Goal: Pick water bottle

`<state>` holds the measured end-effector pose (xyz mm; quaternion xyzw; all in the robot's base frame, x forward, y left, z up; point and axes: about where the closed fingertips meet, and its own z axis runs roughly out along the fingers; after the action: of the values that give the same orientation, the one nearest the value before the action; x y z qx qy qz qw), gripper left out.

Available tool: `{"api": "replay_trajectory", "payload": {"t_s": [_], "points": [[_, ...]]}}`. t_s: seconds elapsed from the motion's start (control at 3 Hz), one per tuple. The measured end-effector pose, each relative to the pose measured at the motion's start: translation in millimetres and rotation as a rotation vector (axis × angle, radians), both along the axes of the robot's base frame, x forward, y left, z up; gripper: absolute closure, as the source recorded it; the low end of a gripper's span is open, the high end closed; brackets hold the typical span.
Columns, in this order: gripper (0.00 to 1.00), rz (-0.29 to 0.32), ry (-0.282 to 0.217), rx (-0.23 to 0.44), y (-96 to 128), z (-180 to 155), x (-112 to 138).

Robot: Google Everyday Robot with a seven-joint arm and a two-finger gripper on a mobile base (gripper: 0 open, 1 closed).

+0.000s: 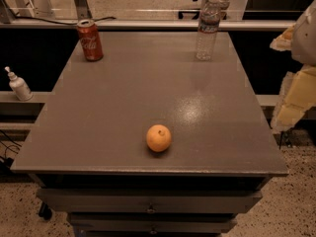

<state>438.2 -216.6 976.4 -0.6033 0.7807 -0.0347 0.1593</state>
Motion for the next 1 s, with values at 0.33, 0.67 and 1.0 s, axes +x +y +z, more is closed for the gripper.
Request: {"api": "replay_trajectory", "payload": {"t_s": [0.33,0.67,1.0], "points": [[0.00,0.000,0.000,0.000,0,0,0],[0.00,-0.010,-0.012,0.036,1,-9,13],[0.00,-0.050,-0.028,0.101,-2,-30,46]]}}
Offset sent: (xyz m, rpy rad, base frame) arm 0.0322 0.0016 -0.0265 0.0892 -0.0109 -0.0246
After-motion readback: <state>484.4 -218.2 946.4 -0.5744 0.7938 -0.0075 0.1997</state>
